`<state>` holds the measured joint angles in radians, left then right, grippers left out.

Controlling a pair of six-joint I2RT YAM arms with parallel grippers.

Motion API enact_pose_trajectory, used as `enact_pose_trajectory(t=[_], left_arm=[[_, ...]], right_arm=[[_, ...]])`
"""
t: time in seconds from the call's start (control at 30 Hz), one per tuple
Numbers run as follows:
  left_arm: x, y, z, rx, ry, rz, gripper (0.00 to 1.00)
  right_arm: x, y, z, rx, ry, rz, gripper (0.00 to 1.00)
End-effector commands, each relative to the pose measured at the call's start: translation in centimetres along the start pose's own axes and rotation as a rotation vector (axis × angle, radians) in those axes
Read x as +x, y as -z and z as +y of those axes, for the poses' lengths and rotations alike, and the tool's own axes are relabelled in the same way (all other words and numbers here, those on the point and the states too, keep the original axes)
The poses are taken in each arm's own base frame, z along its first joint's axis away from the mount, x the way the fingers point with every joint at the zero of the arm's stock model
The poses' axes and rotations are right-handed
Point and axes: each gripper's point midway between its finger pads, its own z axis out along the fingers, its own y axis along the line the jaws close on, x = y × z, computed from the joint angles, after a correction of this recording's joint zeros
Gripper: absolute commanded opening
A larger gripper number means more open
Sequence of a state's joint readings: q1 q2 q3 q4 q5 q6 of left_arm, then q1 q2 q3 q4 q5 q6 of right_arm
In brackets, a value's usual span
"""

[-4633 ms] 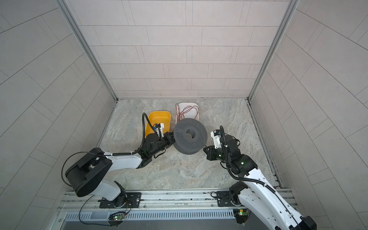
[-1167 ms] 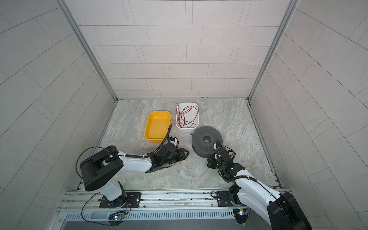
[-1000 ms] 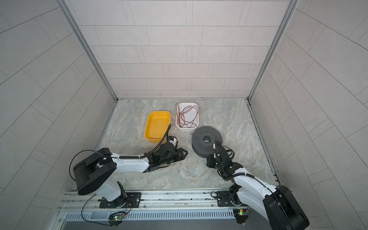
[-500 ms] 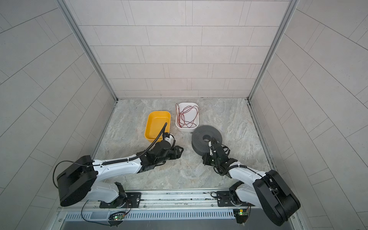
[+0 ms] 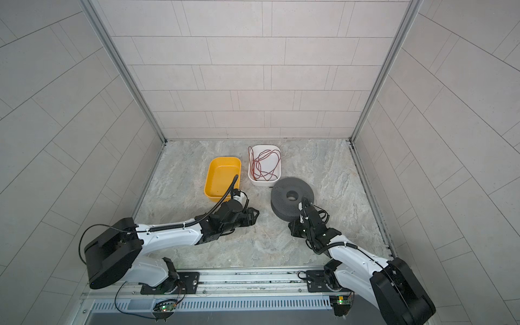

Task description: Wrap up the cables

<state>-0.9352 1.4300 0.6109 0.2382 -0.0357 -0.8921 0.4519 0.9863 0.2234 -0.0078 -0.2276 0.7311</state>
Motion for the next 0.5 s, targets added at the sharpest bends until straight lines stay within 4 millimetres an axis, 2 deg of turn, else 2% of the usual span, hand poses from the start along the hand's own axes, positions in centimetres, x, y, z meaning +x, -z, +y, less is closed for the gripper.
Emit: enact_pose_trajectory(t=[0.0,0.47], left_arm=[[-0.1,-0.2,0.5,-0.01,-0.012,-0.014,0.65],[-0.2,-0.2,0.3,-0.008,-0.02,-0.013,0.65]], right_arm=[[1.1,0.2,-1.3,0.054,0.008,0.025,0.26],[0.8,1.7,-1.8,0.072,0.019,-0.021,0.49]])
